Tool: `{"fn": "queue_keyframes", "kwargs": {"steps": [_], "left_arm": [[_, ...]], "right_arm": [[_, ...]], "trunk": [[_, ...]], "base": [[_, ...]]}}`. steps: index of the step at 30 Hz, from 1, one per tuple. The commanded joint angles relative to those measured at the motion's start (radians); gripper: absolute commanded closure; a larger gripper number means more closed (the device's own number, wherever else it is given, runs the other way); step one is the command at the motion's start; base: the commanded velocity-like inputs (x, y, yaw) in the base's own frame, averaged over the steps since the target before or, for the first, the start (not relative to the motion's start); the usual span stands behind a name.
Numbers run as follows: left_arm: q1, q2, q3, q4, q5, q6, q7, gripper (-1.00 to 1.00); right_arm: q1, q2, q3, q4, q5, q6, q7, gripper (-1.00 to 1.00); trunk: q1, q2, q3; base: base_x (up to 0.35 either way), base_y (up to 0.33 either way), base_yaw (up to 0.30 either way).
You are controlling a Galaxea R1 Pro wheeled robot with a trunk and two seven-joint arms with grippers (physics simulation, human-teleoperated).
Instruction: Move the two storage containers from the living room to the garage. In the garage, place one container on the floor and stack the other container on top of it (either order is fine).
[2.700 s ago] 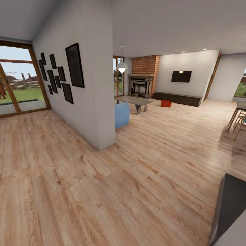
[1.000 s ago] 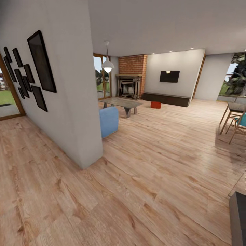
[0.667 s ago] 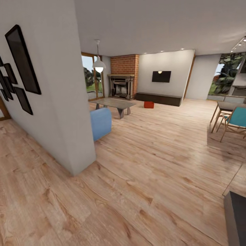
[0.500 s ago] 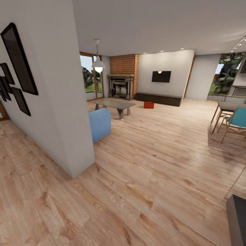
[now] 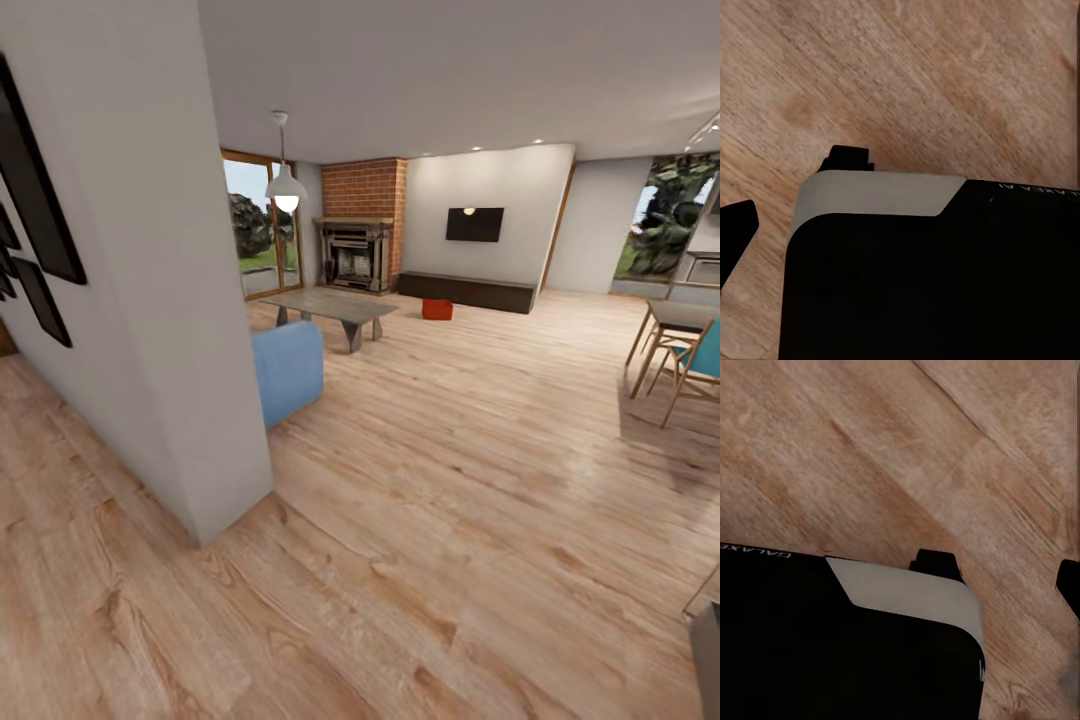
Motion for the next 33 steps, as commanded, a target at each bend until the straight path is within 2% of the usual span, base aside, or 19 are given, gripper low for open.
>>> {"fn": "queue_keyframes", "kwargs": {"steps": [1, 20, 33], "left_arm": [[-0.001, 0.000, 0.000, 0.001, 0.008, -0.003, 0.002, -1.00], [-0.001, 0.000, -0.001, 0.001, 0.008, -0.002, 0.002, -1.00], [-0.001, 0.000, -0.001, 0.001, 0.008, -0.003, 0.002, -1.00]], "right_arm": [[-0.001, 0.001, 0.008, 0.003, -0.009, -0.005, -0.001, -1.00], [-0.001, 0.002, 0.010, 0.003, -0.009, -0.005, -0.002, -1.00], [-0.001, 0.002, 0.009, 0.003, -0.013, -0.005, -0.002, -1.00]], "trunk": [[0.001, 0.000, -0.001], [0.001, 0.000, -0.001], [0.001, 0.000, -0.001]], "base": [[0.323, 0.000, 0.000], [0.323, 0.000, -0.004], [0.323, 0.000, -0.223]]}}
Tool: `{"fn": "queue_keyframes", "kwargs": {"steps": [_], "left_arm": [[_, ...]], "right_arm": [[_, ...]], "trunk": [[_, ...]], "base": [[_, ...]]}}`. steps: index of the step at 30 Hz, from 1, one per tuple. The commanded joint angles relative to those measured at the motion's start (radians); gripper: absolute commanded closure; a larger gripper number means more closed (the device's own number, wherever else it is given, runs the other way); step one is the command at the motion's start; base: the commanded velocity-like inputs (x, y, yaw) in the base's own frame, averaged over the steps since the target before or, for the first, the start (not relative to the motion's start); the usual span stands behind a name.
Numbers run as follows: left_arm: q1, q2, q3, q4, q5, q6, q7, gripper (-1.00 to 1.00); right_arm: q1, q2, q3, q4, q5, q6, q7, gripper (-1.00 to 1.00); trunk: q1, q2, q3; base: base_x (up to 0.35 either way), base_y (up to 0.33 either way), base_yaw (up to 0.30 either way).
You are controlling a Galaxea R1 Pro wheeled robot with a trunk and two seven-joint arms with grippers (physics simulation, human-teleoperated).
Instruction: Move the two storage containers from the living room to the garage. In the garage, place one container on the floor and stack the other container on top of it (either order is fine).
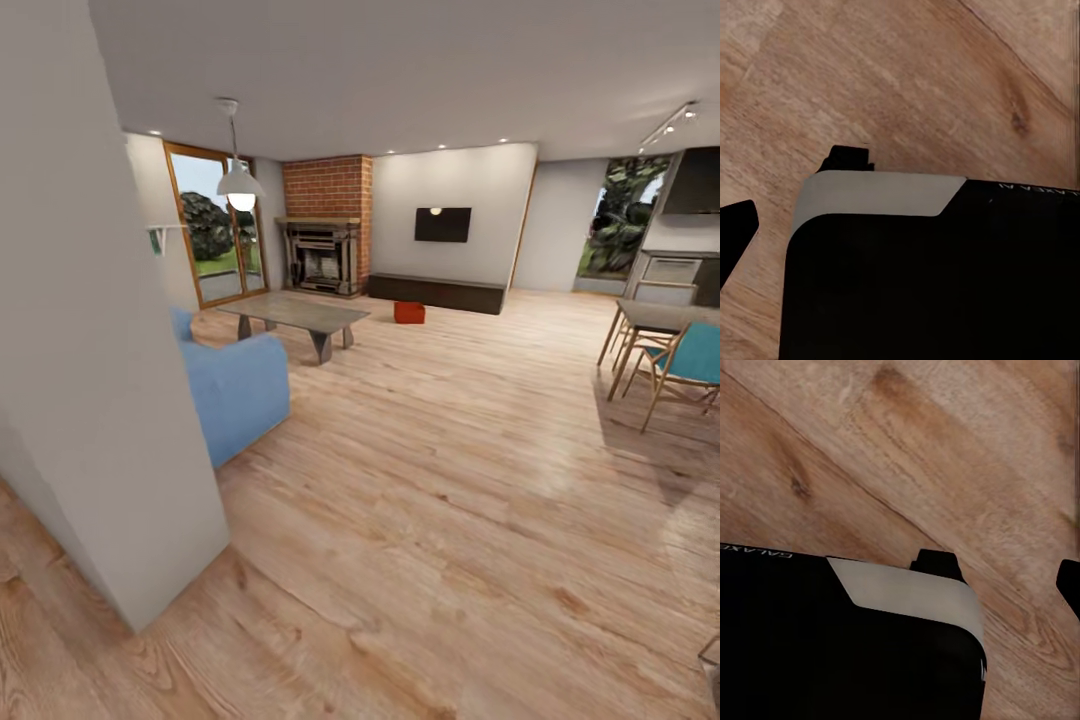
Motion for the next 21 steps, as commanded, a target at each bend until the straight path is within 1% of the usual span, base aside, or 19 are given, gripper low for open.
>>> {"fn": "queue_keyframes", "kwargs": {"steps": [1, 13, 16, 21], "left_arm": [[0.000, 0.000, 0.000, 0.000, 0.008, -0.003, 0.002, -1.00], [0.000, 0.000, 0.000, 0.000, 0.008, -0.002, 0.002, -1.00], [-0.001, 0.000, 0.000, 0.000, 0.008, -0.002, 0.002, -1.00], [0.000, 0.000, 0.000, 0.000, 0.008, -0.001, 0.002, -1.00]], "right_arm": [[-0.001, 0.001, 0.009, 0.003, -0.009, -0.005, -0.001, -1.00], [-0.001, 0.001, 0.009, 0.003, -0.009, -0.005, -0.001, -1.00], [-0.001, 0.001, 0.009, 0.003, -0.009, -0.005, -0.001, -1.00], [-0.001, 0.001, 0.009, 0.003, -0.006, -0.005, -0.001, -1.00]], "trunk": [[0.001, 0.000, -0.001], [0.001, 0.000, -0.001], [0.001, 0.000, -0.001], [0.001, 0.000, -0.001]], "base": [[0.323, 0.000, -0.239], [0.323, 0.000, -0.228], [0.323, 0.000, -0.098], [0.323, 0.000, -0.010]]}}
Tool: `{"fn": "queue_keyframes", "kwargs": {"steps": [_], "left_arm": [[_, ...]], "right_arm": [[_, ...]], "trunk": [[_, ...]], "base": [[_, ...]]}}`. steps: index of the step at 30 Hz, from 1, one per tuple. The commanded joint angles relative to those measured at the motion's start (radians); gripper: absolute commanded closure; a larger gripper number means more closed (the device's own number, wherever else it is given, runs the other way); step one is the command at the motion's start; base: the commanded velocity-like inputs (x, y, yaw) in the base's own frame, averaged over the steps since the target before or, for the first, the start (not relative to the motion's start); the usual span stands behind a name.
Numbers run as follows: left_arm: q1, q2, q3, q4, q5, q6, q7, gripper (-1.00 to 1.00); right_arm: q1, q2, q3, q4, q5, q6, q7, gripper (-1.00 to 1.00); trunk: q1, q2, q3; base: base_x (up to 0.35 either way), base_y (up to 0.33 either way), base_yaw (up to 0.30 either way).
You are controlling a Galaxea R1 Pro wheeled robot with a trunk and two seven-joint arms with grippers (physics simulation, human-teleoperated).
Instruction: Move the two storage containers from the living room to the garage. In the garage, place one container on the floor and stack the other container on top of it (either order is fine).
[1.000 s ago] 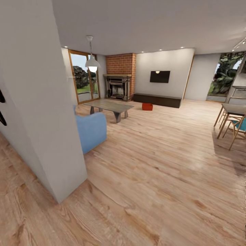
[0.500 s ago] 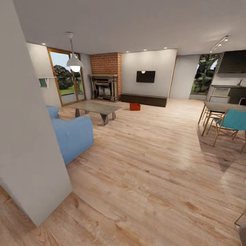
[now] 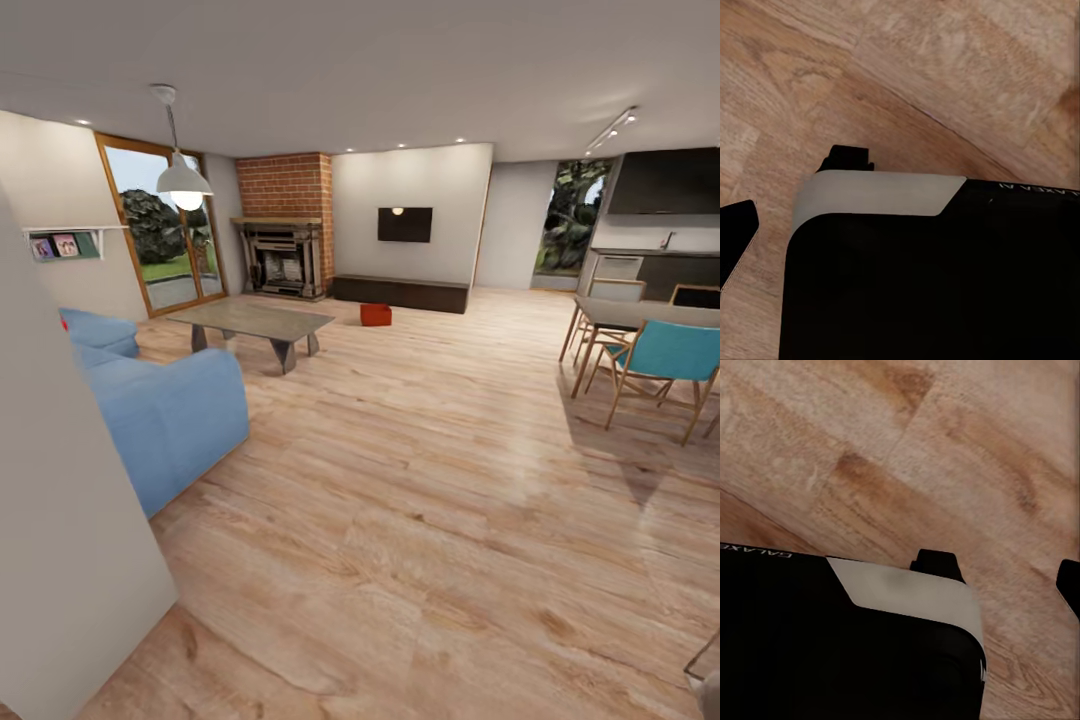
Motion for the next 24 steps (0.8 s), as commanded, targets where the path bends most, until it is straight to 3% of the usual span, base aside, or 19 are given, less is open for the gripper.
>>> {"fn": "queue_keyframes", "kwargs": {"steps": [1, 24], "left_arm": [[0.000, 0.000, 0.000, 0.001, 0.008, -0.002, 0.002, -1.00], [-0.001, 0.000, -0.001, 0.001, 0.008, -0.003, 0.002, -1.00]], "right_arm": [[-0.001, 0.001, 0.008, 0.003, -0.009, -0.005, -0.001, -1.00], [-0.001, 0.000, 0.009, 0.003, -0.005, -0.005, -0.001, -1.00]], "trunk": [[0.001, 0.000, -0.001], [0.001, 0.000, -0.001]], "base": [[0.323, 0.000, -0.001], [0.323, 0.000, 0.000]]}}
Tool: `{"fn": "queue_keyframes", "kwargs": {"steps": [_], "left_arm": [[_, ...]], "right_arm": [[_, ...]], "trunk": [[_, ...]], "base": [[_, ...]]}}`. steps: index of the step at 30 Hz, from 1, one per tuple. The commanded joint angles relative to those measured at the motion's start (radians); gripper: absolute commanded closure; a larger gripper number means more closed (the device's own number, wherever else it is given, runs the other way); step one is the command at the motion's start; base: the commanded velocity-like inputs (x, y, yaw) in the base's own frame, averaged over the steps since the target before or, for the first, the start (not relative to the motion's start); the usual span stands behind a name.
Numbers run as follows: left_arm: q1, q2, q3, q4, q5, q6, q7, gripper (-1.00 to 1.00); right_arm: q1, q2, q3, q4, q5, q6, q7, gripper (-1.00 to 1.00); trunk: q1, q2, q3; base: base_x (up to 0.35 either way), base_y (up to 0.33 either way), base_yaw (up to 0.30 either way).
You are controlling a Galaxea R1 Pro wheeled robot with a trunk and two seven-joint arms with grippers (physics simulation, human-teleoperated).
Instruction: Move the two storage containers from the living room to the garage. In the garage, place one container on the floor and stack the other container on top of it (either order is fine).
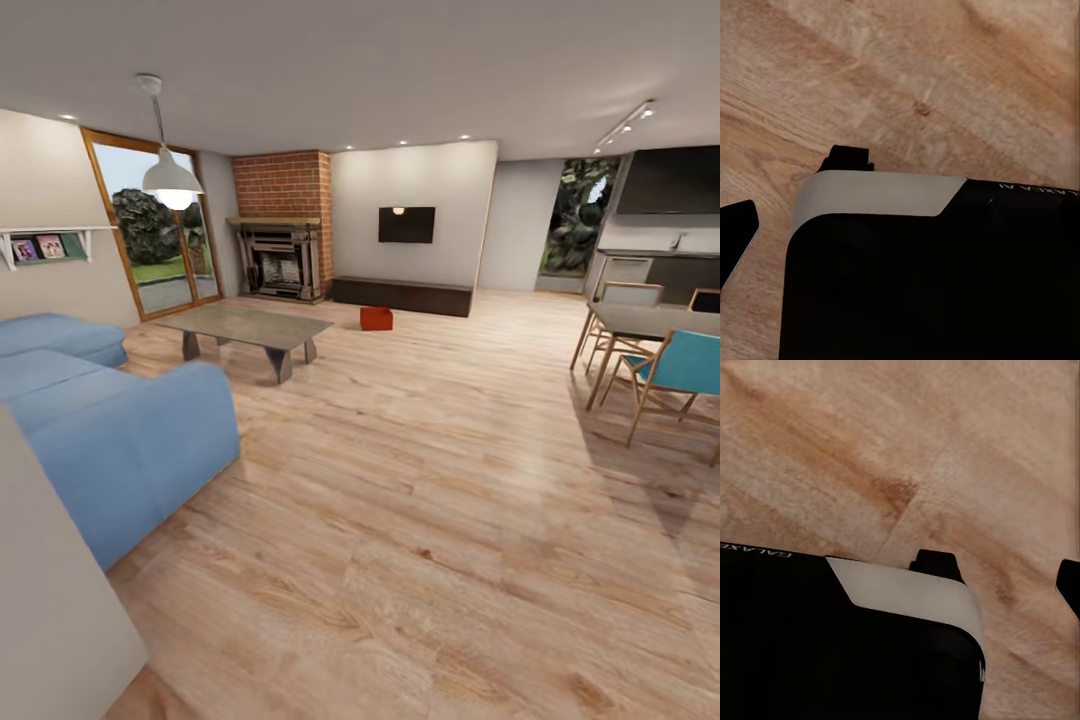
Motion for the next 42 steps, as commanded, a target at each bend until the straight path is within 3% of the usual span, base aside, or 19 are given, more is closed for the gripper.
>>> {"fn": "queue_keyframes", "kwargs": {"steps": [1, 42], "left_arm": [[-0.001, 0.000, 0.000, 0.001, 0.008, -0.002, 0.002, -1.00], [-0.001, 0.000, 0.000, 0.001, 0.008, -0.001, 0.002, -1.00]], "right_arm": [[-0.001, 0.001, 0.009, 0.003, -0.009, -0.005, -0.001, -1.00], [-0.001, 0.000, 0.010, 0.003, -0.007, -0.005, -0.001, -1.00]], "trunk": [[0.001, 0.000, -0.001], [0.001, 0.000, -0.001]], "base": [[0.323, 0.000, 0.000], [0.323, 0.000, 0.000]]}}
